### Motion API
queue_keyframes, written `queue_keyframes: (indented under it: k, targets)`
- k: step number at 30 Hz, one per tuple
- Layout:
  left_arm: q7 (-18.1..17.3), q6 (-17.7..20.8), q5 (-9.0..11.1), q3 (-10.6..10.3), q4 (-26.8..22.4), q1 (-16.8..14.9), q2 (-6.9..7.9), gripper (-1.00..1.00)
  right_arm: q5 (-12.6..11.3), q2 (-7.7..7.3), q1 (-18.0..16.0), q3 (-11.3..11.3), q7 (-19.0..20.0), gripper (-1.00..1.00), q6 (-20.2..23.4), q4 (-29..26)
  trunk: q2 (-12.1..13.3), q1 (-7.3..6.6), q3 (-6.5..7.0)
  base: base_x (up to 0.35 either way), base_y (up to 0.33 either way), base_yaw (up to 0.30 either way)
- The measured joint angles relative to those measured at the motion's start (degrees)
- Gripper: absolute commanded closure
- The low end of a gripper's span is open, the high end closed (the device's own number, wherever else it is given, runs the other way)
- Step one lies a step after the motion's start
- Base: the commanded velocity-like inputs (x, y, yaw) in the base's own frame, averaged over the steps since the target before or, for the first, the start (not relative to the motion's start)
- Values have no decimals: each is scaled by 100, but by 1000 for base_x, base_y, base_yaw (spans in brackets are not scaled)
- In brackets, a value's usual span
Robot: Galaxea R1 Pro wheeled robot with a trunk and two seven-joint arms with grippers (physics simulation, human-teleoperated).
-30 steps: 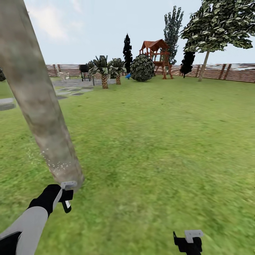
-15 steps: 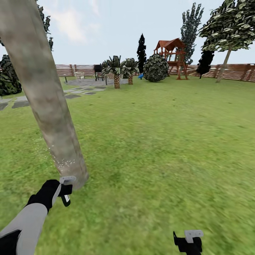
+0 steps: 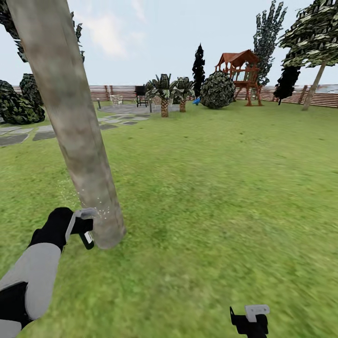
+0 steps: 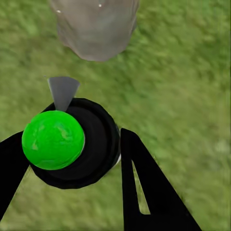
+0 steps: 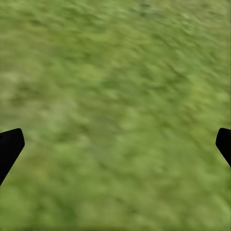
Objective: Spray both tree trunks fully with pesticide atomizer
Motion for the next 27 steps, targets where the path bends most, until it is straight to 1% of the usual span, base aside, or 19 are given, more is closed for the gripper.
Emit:
queue_keyframes:
  k: [1, 2, 4, 7, 8, 11, 16, 20, 23, 27]
  targets:
    - [-3, 1, -17, 0, -1, 5, 87, 100, -1, -12, 0, -1, 0, -100, 0, 0, 0, 0, 0, 0, 0, 0]
    - [-6, 1, -32, -4, -6, 30, 241, 100, 0, -21, 0, -1, 0, -100, 0, 0, 0, 0, 0, 0, 0, 0]
    - [-11, 2, 19, -13, -8, 58, 308, 100, 0, -25, 0, 0, 0, -100, 0, 0, 0, 0, 0, 0, 0, 0]
    - [-11, -4, 15, -23, -10, 81, 314, 100, 1, -27, 0, 3, -1, -100, -1, -2, -1, -2, 0, 134, -87, 13]
    - [-12, 0, 50, -18, -14, 83, 297, 100, 0, -27, 0, 0, -1, -100, -1, -3, 0, -2, 0, 223, -157, 130]
    - [-13, -2, 35, -11, -19, 46, 295, 100, 0, -25, -2, 0, -1, -100, -2, -2, 0, -2, 0, 198, -196, 223]
    - [-13, 2, 33, -3, -24, 4, 331, 100, 0, -21, -2, 0, -1, -100, -3, 0, 0, 0, 0, 40, -264, 226]
    - [-18, 5, 49, -1, -25, -3, 320, 100, 0, -21, 0, 0, -2, -100, -3, 0, 0, 0, 0, 31, -273, 24]
    - [-20, 4, 44, -2, -25, -4, 281, 100, 0, -21, 0, 0, -2, -100, -2, 0, 0, -2, 0, 181, -235, 2]
    - [-19, 4, 32, -1, -26, 1, 289, 100, 0, -21, 0, 0, -2, -100, -2, -4, 0, -2, 0, 207, -224, 0]
